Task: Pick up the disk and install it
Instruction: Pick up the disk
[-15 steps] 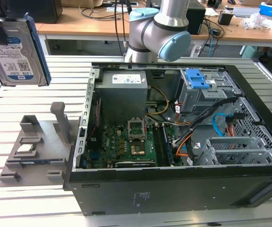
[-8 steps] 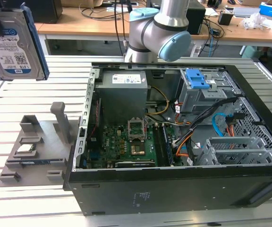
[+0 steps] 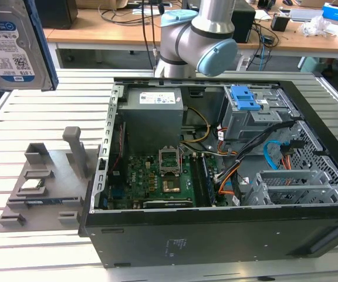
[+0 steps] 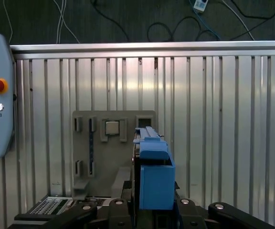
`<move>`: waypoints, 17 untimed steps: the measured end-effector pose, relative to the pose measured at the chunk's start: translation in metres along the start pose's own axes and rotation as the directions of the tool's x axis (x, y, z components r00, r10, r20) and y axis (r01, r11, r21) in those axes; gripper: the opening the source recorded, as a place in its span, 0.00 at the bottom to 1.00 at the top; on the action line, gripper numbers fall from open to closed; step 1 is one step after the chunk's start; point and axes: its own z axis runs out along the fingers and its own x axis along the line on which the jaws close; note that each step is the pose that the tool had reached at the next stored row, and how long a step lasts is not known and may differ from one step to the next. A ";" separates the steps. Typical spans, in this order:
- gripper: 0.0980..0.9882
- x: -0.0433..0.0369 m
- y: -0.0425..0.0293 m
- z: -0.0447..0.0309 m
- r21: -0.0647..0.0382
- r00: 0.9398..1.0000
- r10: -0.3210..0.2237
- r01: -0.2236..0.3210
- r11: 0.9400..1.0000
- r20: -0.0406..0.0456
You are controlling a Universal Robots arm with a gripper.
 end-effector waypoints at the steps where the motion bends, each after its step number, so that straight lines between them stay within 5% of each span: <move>1: 0.30 0.0001 -0.0001 -0.0028 0.000 1.000 0.000 0.000 1.000 0.000; 5: 0.30 0.0004 -0.0003 -0.0106 0.000 1.000 0.000 0.000 1.000 0.000; 12: 0.30 0.0015 -0.0008 -0.0396 0.000 1.000 0.000 0.000 1.000 0.000; 17: 0.30 0.0018 -0.0008 -0.0466 0.000 1.000 0.000 0.000 1.000 0.006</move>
